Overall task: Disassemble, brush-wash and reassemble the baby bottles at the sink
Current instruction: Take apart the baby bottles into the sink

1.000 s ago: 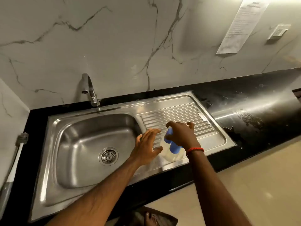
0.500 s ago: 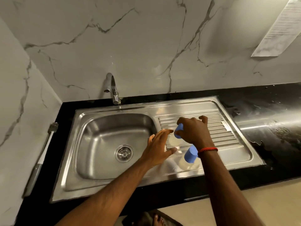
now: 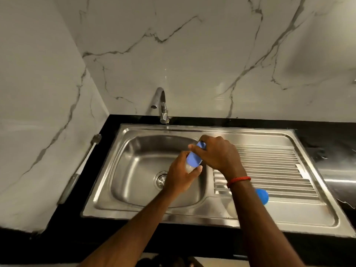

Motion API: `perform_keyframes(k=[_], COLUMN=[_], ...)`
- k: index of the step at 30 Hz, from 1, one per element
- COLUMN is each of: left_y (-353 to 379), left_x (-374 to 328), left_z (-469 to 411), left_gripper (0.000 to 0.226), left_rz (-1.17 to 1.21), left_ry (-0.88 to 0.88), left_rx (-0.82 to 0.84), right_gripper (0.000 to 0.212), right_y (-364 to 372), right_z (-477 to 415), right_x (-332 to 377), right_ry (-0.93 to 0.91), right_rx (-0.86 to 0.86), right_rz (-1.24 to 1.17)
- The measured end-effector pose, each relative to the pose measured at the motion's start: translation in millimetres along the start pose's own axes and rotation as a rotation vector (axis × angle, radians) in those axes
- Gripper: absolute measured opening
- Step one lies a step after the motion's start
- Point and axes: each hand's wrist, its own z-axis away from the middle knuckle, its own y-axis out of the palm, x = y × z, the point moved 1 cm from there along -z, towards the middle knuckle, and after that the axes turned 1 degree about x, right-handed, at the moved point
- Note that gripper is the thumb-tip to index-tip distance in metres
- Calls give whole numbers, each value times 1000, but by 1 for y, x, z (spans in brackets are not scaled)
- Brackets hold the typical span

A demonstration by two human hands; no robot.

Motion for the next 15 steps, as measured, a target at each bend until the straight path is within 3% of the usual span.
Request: perform_keyframes(k=[6, 12, 15], left_y=[-21, -43, -55], left_x=[11, 5, 11], left_z=[9, -1, -2], left_gripper=[54, 45, 42], left_rz=[-104, -158, -1], left_ry=[-21, -74, -52], left_rx=[-56, 166, 51], right_gripper=[77, 49, 45], right_y=[25, 37, 35], right_z=[-7, -21, -27], right_x=[26, 43, 51], right_ry=[-38, -48, -104], right_rx=[-16, -9, 10], right_rz=[98, -22, -77])
